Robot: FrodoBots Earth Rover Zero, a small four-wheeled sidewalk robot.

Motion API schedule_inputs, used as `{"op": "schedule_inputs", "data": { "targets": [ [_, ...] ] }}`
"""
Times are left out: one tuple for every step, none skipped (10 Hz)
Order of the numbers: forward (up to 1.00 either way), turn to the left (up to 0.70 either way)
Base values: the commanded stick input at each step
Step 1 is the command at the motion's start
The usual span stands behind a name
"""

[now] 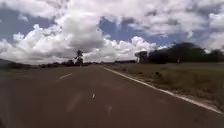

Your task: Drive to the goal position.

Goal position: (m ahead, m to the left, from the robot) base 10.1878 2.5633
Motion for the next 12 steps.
{"op": "schedule_inputs", "data": {
  "targets": [
    [0.70,0.00],
    [0.70,0.00],
    [0.70,0.00],
    [0.70,0.00],
    [0.70,0.00],
    [0.70,0.00],
    [0.70,0.00],
    [0.70,0.00],
    [0.70,0.00],
    [0.72,0.00],
    [0.79,0.00],
    [0.85,0.00]
  ]
}}
